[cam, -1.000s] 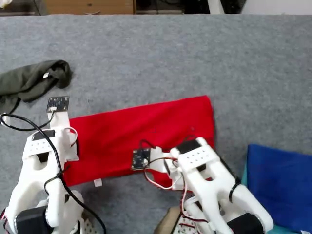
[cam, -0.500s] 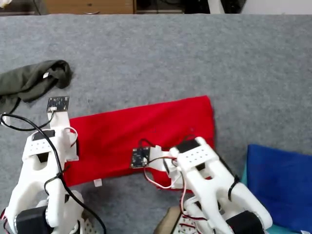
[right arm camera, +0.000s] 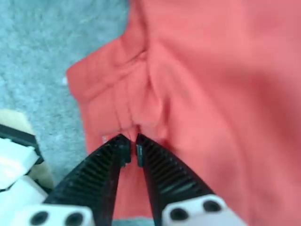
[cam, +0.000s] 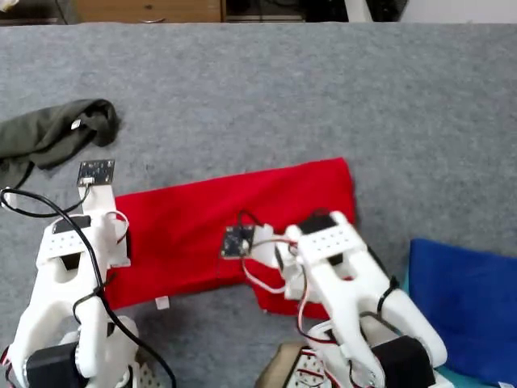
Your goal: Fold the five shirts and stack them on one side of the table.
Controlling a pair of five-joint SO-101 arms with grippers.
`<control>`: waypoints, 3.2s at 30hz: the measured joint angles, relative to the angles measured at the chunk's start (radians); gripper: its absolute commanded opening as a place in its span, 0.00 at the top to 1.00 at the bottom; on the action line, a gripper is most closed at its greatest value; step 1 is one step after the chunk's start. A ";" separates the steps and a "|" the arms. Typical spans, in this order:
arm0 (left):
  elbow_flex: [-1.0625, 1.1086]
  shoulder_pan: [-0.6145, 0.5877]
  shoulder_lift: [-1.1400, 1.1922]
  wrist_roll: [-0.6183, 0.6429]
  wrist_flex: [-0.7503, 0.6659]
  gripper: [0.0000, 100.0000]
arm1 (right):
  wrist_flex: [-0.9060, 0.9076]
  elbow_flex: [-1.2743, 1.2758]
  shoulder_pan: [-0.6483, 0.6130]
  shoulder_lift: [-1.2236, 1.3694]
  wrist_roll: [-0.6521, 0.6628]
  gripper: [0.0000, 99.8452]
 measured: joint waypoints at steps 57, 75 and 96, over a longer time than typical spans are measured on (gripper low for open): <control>0.000 0.000 0.000 0.000 0.000 0.98 | 0.308 -0.138 0.026 -0.276 0.272 0.66; 0.000 0.000 0.000 0.000 0.000 0.98 | -0.014 0.176 -0.245 -0.112 0.103 0.66; 0.000 0.000 0.000 0.000 0.000 0.98 | -0.049 0.100 -0.190 -0.012 0.092 1.00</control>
